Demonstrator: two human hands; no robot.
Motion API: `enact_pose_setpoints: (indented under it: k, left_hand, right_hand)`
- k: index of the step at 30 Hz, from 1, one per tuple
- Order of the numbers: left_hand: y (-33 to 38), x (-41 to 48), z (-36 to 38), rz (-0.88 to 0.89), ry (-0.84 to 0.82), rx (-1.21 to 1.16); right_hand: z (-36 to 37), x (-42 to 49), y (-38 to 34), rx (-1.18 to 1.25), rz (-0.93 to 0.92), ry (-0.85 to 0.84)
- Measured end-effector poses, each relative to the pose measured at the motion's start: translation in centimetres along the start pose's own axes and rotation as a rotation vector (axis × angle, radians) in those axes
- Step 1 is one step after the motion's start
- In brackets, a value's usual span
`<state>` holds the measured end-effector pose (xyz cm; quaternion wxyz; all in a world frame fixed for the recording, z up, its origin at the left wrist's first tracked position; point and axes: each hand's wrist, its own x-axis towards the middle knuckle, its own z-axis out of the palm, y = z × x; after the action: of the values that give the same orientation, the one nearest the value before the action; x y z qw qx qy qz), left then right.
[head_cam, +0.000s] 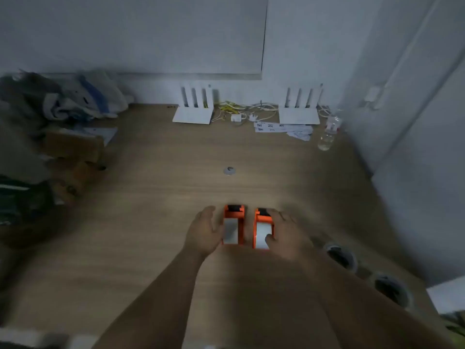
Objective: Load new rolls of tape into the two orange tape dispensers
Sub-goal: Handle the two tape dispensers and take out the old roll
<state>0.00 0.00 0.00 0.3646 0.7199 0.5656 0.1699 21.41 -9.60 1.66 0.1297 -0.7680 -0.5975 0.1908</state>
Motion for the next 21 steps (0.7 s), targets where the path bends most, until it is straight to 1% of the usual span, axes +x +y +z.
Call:
enact_pose_setpoints:
  k: [3,5,7,10,13,16,21]
  left_hand:
    - [-2.9,1.0,0.6,0.014,0.03,-0.14]
    - [-4.9,2.1,1.7,-0.071,0.026,-0.225]
    - [-5.8,3.2,2.4,-0.156,-0.001,-0.274]
    - [-6.4,4.4,3.5,-0.173,-0.073,-0.251]
    - [-7.0,5.4,4.7,-0.171,-0.104,-0.342]
    - [-7.1,5.8,5.6,-0.223,-0.151,-0.407]
    - [-6.3,5.7,6.9,-0.271,-0.129,-0.48]
  right_hand:
    - [1.5,1.3,-1.2,0.005,0.045,-0.01]
    - [2.7,2.0,-2.1,0.037,0.069,-0.025]
    - [3.9,2.9,-3.0,0.094,0.078,0.006]
    - [6.1,3.8,-4.0,0.127,0.097,0.02]
    - [7.9,4.1,-4.0,0.125,0.09,0.052]
    - [8.6,3.9,-4.1,0.135,0.066,0.006]
    - [9.1,4.2,-3.7,0.215,0.059,-0.023]
